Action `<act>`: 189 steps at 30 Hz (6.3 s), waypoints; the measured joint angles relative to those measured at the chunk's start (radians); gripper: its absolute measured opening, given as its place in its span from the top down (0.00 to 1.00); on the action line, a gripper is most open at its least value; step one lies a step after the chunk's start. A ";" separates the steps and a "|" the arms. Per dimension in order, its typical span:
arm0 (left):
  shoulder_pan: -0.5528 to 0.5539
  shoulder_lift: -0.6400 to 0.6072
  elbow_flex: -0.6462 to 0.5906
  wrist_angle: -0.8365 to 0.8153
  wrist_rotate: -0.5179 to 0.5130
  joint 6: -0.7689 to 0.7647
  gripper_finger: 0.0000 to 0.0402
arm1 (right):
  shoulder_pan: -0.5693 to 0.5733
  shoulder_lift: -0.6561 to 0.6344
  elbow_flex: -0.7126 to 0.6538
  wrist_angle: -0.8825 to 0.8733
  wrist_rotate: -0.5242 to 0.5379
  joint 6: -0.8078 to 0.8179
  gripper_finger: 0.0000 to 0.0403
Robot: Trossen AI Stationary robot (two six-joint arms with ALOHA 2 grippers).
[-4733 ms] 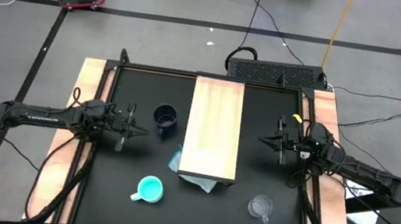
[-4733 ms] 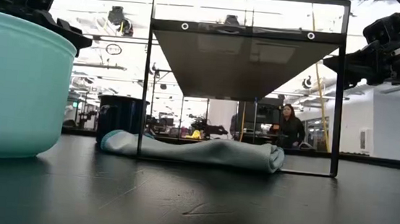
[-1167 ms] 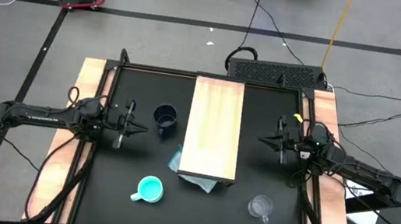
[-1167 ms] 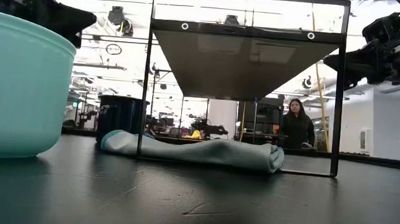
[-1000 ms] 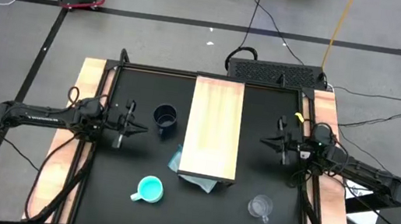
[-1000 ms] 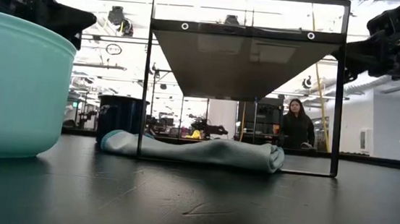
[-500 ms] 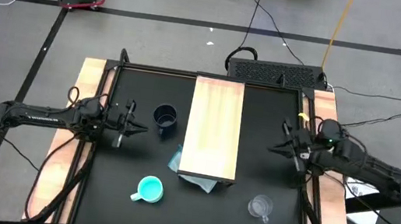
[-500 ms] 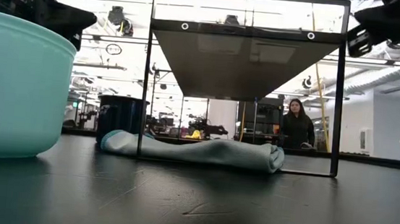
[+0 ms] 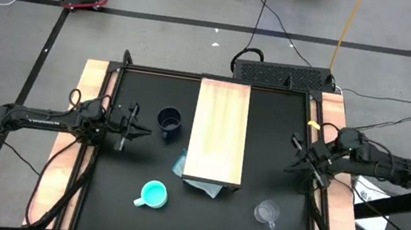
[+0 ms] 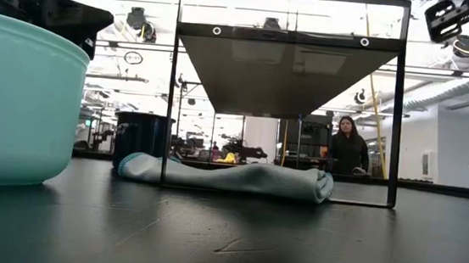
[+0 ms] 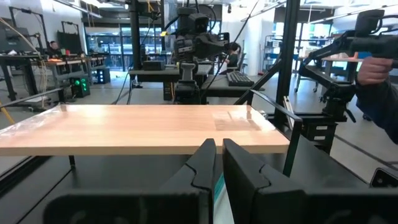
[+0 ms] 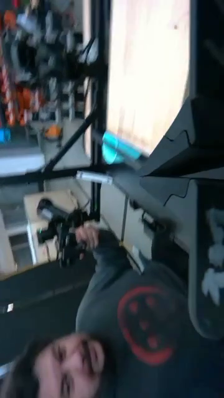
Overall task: Stack small to large cups/mugs on shelf
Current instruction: Put the transparent mug on the shelf
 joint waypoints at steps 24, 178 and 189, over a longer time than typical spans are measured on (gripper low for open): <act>0.000 0.000 0.000 0.000 0.000 -0.033 0.92 | 0.636 0.341 0.193 -0.211 0.643 0.047 1.00; 0.000 0.000 0.000 -0.039 -0.001 0.027 0.92 | 0.625 0.935 0.232 -0.365 0.468 0.657 0.89; 0.000 0.000 0.000 -0.040 -0.001 0.023 0.92 | 0.621 0.913 0.232 -0.343 0.468 0.662 0.89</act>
